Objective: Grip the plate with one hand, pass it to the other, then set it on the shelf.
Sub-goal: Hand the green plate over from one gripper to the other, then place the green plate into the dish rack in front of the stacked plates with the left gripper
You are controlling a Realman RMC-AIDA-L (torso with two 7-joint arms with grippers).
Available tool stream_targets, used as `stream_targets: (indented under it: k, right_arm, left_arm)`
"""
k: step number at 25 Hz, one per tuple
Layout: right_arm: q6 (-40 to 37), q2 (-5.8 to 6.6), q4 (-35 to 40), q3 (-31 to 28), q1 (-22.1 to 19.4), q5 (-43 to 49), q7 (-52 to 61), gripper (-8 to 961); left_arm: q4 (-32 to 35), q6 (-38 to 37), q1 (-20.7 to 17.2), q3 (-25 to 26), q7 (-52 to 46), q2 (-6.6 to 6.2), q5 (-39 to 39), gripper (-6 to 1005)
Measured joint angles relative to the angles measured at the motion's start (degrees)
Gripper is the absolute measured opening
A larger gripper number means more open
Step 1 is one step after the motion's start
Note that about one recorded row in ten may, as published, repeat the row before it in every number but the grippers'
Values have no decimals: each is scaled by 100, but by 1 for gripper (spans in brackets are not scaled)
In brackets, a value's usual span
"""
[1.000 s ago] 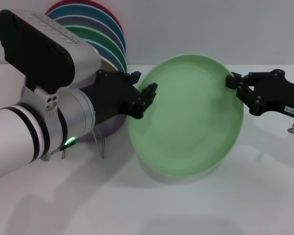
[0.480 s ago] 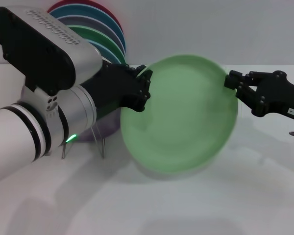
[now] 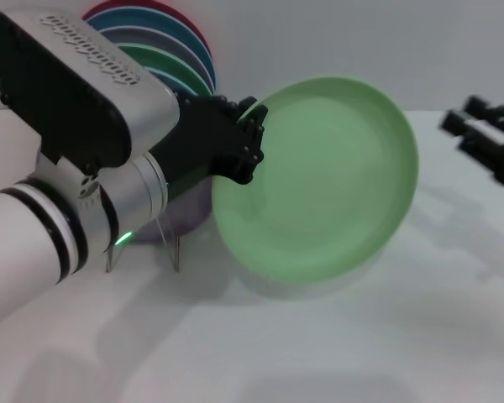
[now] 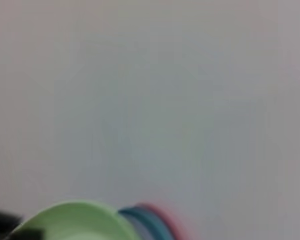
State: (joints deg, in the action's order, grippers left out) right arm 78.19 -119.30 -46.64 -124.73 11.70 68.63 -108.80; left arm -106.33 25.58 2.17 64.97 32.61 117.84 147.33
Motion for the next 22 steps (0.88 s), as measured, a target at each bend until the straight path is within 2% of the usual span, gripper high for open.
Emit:
stream_targets:
  k: [2, 5, 7, 9, 11, 14, 15, 17, 20, 22]
  right_arm:
    - [212, -3, 307, -353, -75, -262, -124, 308]
    - [573, -6, 764, -878, -117, -502, -411, 412]
    - [688, -6, 942, -1122, -117, -522, -487, 481]
    - [706, -6, 1026, -1234, -118, -518, -492, 659]
    - [692, -6, 1060, -1270, -119, -500, -493, 658]
    - [672, -6, 1080, -1258, -110, -474, -499, 657]
    - [668, -1, 1096, -1253, -101, -473, -502, 657]
    - [667, 5, 1134, -1240, -76, -470, -520, 658]
    - [666, 10, 1143, -1227, -70, -453, -584, 659]
    - [669, 15, 1146, -1214, -58, -411, -625, 659]
  left_arm:
    - [-3, -409, -142, -113, 277, -12, -3, 64]
    - [123, -1595, -443, -473, 1066, -48, 36, 64]
    - [355, -2750, -626, -860, 1697, -95, 85, 65]
    - [660, -4042, -726, -1285, 2106, -193, 271, 65]
    - [943, -4924, -704, -1619, 2120, -332, 595, 65]
    - [1611, -6518, -512, -2005, 1409, -683, 1402, 64]
    - [1811, -6871, -466, -2014, 1113, -760, 1558, 65]
    - [2315, -7668, -347, -1964, 473, -877, 1785, 67]
    - [3475, -8938, -32, -1758, -369, -1020, 1817, 70]
    - [4443, -9727, 283, -1590, -812, -1034, 1823, 72]
